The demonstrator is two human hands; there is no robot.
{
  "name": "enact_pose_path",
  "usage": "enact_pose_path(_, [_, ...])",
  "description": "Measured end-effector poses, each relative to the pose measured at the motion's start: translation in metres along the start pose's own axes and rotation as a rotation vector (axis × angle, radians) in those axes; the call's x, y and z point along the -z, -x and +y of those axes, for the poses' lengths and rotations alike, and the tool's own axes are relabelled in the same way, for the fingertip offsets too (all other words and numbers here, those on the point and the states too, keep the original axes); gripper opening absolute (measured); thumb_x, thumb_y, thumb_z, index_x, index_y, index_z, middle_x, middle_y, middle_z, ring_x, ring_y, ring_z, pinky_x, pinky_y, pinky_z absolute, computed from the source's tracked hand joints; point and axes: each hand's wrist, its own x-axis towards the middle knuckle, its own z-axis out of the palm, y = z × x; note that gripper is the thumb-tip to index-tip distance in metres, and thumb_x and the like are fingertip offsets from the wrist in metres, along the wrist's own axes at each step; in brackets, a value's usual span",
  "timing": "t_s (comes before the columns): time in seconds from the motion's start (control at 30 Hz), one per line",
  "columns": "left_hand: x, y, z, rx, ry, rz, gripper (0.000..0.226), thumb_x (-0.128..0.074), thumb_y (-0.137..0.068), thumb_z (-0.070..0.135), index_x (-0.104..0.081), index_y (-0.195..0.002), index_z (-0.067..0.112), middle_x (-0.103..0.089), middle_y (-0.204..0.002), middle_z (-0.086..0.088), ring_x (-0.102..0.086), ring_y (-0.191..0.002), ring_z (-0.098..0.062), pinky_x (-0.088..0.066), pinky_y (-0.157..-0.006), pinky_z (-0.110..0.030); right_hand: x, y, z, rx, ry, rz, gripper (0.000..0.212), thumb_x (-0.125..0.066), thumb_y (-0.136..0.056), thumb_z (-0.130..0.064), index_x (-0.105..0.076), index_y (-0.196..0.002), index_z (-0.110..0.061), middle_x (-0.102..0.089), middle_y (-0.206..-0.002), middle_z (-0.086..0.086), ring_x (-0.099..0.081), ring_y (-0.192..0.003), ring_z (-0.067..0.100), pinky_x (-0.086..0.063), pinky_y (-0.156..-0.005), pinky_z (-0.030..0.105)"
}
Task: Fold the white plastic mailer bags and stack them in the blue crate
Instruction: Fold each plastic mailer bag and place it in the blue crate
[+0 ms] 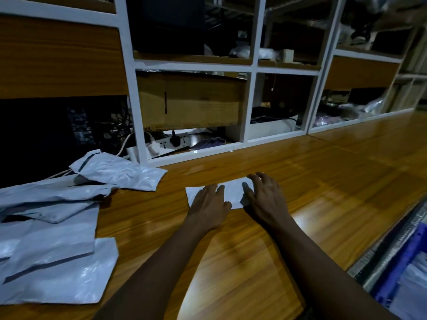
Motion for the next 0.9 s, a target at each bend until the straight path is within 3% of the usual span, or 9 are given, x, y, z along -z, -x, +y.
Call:
enact_pose_path(0.13, [0.0,-0.021,0.001,-0.15,-0.08,0.019,0.052,-0.036,-0.102,0.038,-0.032,-0.152,0.022,-0.034,-0.157,0.002,-0.027,-0.143,-0.02,-0.016,-0.119,-0.045,0.005,0.005,-0.007,-0.017,-0.076,0.123,0.041,-0.05,-0.093,-0.034,-0.06,-0.122,-0.007,-0.061,-0.125,0.02,-0.058,-0.112,0.04,-0.051,-0.086,0.049])
enact_pose_path(0.2, [0.001,-0.034,0.0,-0.255,-0.078,-0.001,0.052,-0.034,-0.1,0.038,-0.036,-0.15,0.024,-0.039,-0.155,0.003,-0.033,-0.14,-0.018,-0.021,-0.117,-0.044,0.005,0.006,-0.007,-0.02,-0.053,0.141,0.041,-0.045,-0.092,-0.036,-0.064,-0.115,-0.008,-0.065,-0.116,0.018,-0.061,-0.102,0.04,-0.05,-0.081,0.048])
enact_pose_path(0.3, [0.0,-0.048,-0.003,-0.243,0.017,-0.026,0.051,-0.036,-0.102,0.041,-0.036,-0.151,0.025,-0.037,-0.156,0.002,-0.032,-0.142,-0.017,-0.023,-0.117,-0.041,-0.004,0.004,-0.001,-0.046,0.018,0.058,0.05,-0.032,-0.094,-0.046,-0.062,-0.115,-0.013,-0.064,-0.11,0.012,-0.058,-0.098,0.038,-0.045,-0.081,0.046])
enact_pose_path(0.47, [-0.004,-0.055,-0.003,-0.121,-0.132,-0.145,0.058,-0.021,-0.104,0.053,-0.012,-0.157,0.032,-0.009,-0.166,0.002,-0.006,-0.152,-0.022,-0.002,-0.12,-0.049,-0.008,-0.004,0.015,0.009,0.116,-0.097,0.069,-0.011,-0.095,-0.054,-0.055,-0.133,-0.017,-0.058,-0.134,0.011,-0.051,-0.118,0.042,-0.04,-0.094,0.057])
enact_pose_path(0.57, [-0.002,-0.057,-0.002,-0.094,-0.207,-0.091,0.059,-0.021,-0.103,0.054,-0.013,-0.157,0.029,-0.013,-0.165,0.001,-0.01,-0.151,-0.025,-0.003,-0.118,-0.053,-0.008,-0.011,0.024,0.012,0.104,-0.123,0.075,-0.003,-0.092,-0.056,-0.049,-0.139,-0.019,-0.053,-0.141,0.006,-0.047,-0.126,0.037,-0.038,-0.099,0.052])
enact_pose_path(0.73, [-0.01,-0.056,0.017,-0.176,-0.259,0.205,0.051,-0.028,-0.104,0.042,-0.035,-0.15,0.021,-0.038,-0.156,-0.001,-0.029,-0.145,-0.026,-0.013,-0.117,-0.053,-0.011,-0.015,0.02,-0.09,0.078,0.014,0.056,-0.022,-0.098,-0.044,-0.063,-0.12,-0.011,-0.066,-0.12,0.01,-0.058,-0.109,0.037,-0.044,-0.091,0.049])
enact_pose_path(0.83, [-0.016,-0.057,0.034,-0.253,-0.26,0.164,0.05,-0.036,-0.104,0.035,-0.032,-0.152,0.019,-0.031,-0.159,-0.002,-0.024,-0.147,-0.026,-0.012,-0.118,-0.051,-0.012,-0.017,0.016,-0.075,0.09,-0.032,0.06,-0.017,-0.097,-0.044,-0.059,-0.127,-0.013,-0.06,-0.132,0.01,-0.052,-0.123,0.036,-0.04,-0.1,0.052])
enact_pose_path(0.9, [-0.017,-0.058,0.039,-0.295,-0.275,0.078,0.057,-0.047,-0.102,0.034,-0.027,-0.153,0.02,-0.024,-0.162,-0.002,-0.018,-0.149,-0.028,-0.008,-0.119,-0.051,-0.01,-0.016,0.013,-0.057,0.07,-0.083,0.054,-0.029,-0.1,-0.042,-0.049,-0.141,-0.012,-0.051,-0.145,0.012,-0.041,-0.136,0.039,-0.031,-0.111,0.057])
